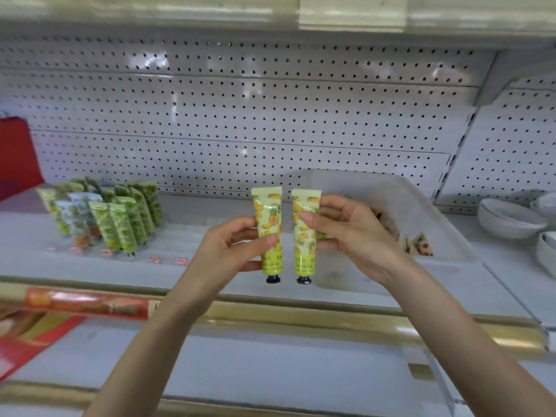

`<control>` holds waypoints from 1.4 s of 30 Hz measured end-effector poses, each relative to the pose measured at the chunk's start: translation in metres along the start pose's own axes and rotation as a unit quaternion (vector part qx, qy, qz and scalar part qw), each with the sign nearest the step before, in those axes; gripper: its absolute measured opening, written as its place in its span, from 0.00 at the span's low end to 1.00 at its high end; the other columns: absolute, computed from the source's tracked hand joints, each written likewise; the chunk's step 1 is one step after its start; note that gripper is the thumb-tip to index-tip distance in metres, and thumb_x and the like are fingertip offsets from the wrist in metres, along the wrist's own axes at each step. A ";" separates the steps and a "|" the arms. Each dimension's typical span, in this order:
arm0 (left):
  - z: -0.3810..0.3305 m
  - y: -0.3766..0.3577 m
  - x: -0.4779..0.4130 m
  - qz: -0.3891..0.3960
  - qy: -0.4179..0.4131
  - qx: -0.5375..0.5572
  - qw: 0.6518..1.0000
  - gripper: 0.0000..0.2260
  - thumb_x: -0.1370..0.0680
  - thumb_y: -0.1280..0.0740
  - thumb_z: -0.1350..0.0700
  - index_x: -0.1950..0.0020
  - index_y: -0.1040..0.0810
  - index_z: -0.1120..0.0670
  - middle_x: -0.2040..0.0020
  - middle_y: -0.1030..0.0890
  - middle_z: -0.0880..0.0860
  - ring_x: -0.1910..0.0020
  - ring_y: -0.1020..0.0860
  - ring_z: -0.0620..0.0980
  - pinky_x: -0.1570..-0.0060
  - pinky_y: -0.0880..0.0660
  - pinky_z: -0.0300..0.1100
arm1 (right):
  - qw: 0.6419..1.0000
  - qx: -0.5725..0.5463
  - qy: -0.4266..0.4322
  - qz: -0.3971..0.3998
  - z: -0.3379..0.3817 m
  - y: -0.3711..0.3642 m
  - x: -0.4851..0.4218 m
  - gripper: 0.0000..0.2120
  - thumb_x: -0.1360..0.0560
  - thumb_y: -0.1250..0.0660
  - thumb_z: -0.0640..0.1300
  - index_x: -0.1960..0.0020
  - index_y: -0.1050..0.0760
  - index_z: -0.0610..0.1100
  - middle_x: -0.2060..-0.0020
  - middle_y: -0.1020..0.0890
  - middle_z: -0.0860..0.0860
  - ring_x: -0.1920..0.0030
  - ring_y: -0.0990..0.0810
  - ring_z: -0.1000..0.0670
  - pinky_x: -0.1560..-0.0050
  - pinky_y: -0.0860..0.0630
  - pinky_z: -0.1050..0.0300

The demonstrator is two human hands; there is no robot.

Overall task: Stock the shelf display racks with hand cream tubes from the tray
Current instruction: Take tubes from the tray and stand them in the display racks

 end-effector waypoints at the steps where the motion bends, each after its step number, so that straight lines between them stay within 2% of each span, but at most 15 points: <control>1: -0.001 0.003 0.003 -0.003 -0.001 -0.004 1.000 0.12 0.31 0.30 0.57 0.49 0.19 0.56 0.53 0.16 0.54 0.57 0.18 0.47 0.60 0.21 0.38 | 1.000 0.000 0.000 0.005 0.000 -0.005 0.000 0.17 0.37 0.28 0.45 0.48 0.21 0.43 0.56 0.17 0.49 0.58 0.17 0.52 0.56 0.18 0.55; 6: -0.003 0.024 0.011 -0.014 -0.004 -0.003 1.000 0.14 0.33 0.29 0.56 0.48 0.20 0.57 0.53 0.16 0.53 0.57 0.17 0.47 0.62 0.22 0.37 | 1.000 0.008 0.005 0.010 0.002 -0.029 -0.004 0.19 0.34 0.28 0.44 0.45 0.22 0.41 0.49 0.18 0.42 0.52 0.17 0.47 0.54 0.19 0.52; 11: -0.003 0.061 0.013 -0.020 -0.006 0.005 1.000 0.10 0.30 0.30 0.60 0.49 0.19 0.57 0.53 0.16 0.53 0.56 0.17 0.48 0.62 0.21 0.37 | 0.999 0.029 0.014 0.010 0.005 -0.064 -0.018 0.10 0.30 0.29 0.39 0.49 0.21 0.44 0.53 0.17 0.46 0.54 0.17 0.50 0.54 0.18 0.52; 18: -0.011 0.136 0.007 -0.004 -0.014 -0.012 1.000 0.09 0.32 0.29 0.58 0.52 0.18 0.54 0.56 0.15 0.49 0.58 0.17 0.44 0.63 0.23 0.34 | 0.998 0.061 0.014 -0.007 0.004 -0.134 -0.044 0.11 0.30 0.29 0.40 0.48 0.21 0.42 0.54 0.18 0.47 0.56 0.18 0.53 0.56 0.18 0.54; 23: -0.014 0.193 -0.002 0.005 -0.014 -0.010 1.000 0.06 0.30 0.29 0.61 0.55 0.18 0.53 0.60 0.16 0.48 0.60 0.17 0.44 0.65 0.23 0.34 | 0.997 0.060 0.021 -0.041 0.005 -0.178 -0.061 0.09 0.30 0.28 0.40 0.50 0.21 0.42 0.54 0.18 0.46 0.57 0.18 0.53 0.61 0.19 0.58; 27: -0.013 0.232 -0.005 0.011 -0.013 -0.010 1.000 0.06 0.29 0.29 0.62 0.55 0.19 0.53 0.65 0.17 0.44 0.64 0.19 0.40 0.66 0.24 0.32 | 0.996 0.052 0.029 -0.061 0.004 -0.212 -0.073 0.08 0.30 0.28 0.39 0.51 0.22 0.42 0.55 0.20 0.45 0.59 0.19 0.54 0.63 0.20 0.60; 30: -0.011 0.255 -0.004 0.026 -0.015 -0.028 0.999 0.08 0.30 0.28 0.60 0.51 0.19 0.55 0.60 0.17 0.47 0.60 0.18 0.43 0.61 0.21 0.37 | 0.995 0.035 0.034 -0.082 -0.001 -0.232 -0.081 0.09 0.31 0.28 0.40 0.51 0.22 0.42 0.55 0.20 0.45 0.58 0.19 0.53 0.61 0.19 0.57; 34: -0.011 0.281 -0.003 0.030 -0.028 -0.035 0.999 0.09 0.30 0.28 0.59 0.51 0.20 0.53 0.60 0.17 0.45 0.59 0.18 0.42 0.61 0.22 0.34 | 0.996 -0.001 0.034 -0.088 -0.008 -0.252 -0.092 0.07 0.30 0.29 0.41 0.52 0.21 0.45 0.55 0.20 0.44 0.57 0.19 0.52 0.58 0.19 0.55; 38: -0.015 0.304 -0.005 0.003 -0.047 -0.044 0.998 0.14 0.33 0.28 0.54 0.50 0.19 0.55 0.56 0.17 0.49 0.57 0.18 0.45 0.61 0.24 0.34 | 0.997 0.002 0.035 -0.067 -0.008 -0.262 -0.105 0.09 0.32 0.28 0.44 0.52 0.20 0.45 0.55 0.19 0.46 0.57 0.18 0.53 0.56 0.18 0.53; 42: -0.018 0.321 -0.007 -0.030 -0.055 -0.032 0.998 0.15 0.33 0.29 0.55 0.47 0.20 0.56 0.52 0.17 0.52 0.55 0.18 0.47 0.59 0.23 0.35 | 0.998 0.011 0.034 -0.044 -0.006 -0.265 -0.119 0.11 0.34 0.28 0.47 0.52 0.21 0.46 0.55 0.19 0.47 0.56 0.18 0.53 0.55 0.18 0.51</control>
Point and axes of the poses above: each hand's wrist, its own x-axis away from the middle knuckle, its own y-axis out of the back of the hand, z = x × y, the point moved 9 cm from there along -x, towards the middle knuckle
